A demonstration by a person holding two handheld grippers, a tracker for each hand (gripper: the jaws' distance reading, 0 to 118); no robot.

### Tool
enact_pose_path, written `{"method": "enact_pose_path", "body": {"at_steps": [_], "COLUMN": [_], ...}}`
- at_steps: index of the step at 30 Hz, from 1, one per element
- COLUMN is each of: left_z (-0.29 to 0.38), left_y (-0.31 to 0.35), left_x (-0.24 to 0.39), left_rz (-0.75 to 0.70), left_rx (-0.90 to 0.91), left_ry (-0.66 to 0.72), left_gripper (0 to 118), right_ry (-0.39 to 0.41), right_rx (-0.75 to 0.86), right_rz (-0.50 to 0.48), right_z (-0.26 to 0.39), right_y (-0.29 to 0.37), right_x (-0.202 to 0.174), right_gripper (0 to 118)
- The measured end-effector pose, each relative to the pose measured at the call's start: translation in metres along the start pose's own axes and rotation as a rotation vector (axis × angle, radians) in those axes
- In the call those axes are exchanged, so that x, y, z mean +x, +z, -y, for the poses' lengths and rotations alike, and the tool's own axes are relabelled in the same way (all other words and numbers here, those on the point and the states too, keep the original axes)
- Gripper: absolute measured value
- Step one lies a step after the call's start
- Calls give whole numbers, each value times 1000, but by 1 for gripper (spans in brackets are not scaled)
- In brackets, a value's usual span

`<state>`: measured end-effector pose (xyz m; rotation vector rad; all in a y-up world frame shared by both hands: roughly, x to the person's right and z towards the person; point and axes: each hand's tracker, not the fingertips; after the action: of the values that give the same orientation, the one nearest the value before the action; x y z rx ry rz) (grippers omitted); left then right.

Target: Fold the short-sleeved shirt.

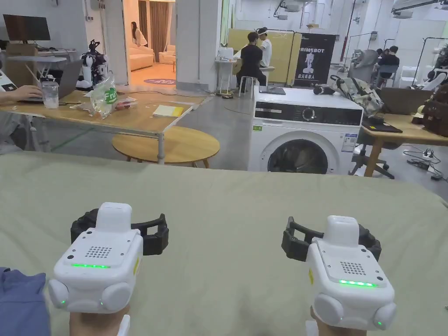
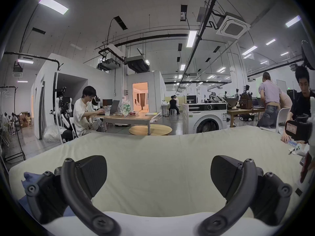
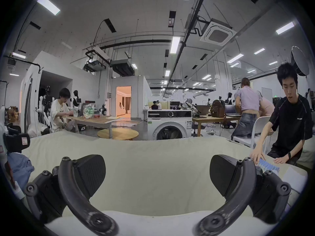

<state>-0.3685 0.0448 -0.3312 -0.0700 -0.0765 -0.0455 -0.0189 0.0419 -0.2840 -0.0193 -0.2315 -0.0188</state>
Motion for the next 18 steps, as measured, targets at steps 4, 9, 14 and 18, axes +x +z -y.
{"method": "enact_pose_path", "body": {"at_steps": [4,9,14,18], "left_z": [1,5,5,4], "left_y": [1,-1,0,2], "left_x": [0,0,2,3], "left_rz": [5,-3,13,23], "left_rx": [2,-21,-27,-13], "left_ry": [-15,-30,-27,-23], "left_gripper": [118,118,118,118], "right_ry": [6,48,47,34], "right_rx": [8,1,-2,-11], "right_rz": [-7,-16,-9,-8], "right_z": [3,5,6,7], "right_y": [2,4,4,5], "right_x": [-2,-4,-3,-2], "right_gripper": [118,118,118,118]}}
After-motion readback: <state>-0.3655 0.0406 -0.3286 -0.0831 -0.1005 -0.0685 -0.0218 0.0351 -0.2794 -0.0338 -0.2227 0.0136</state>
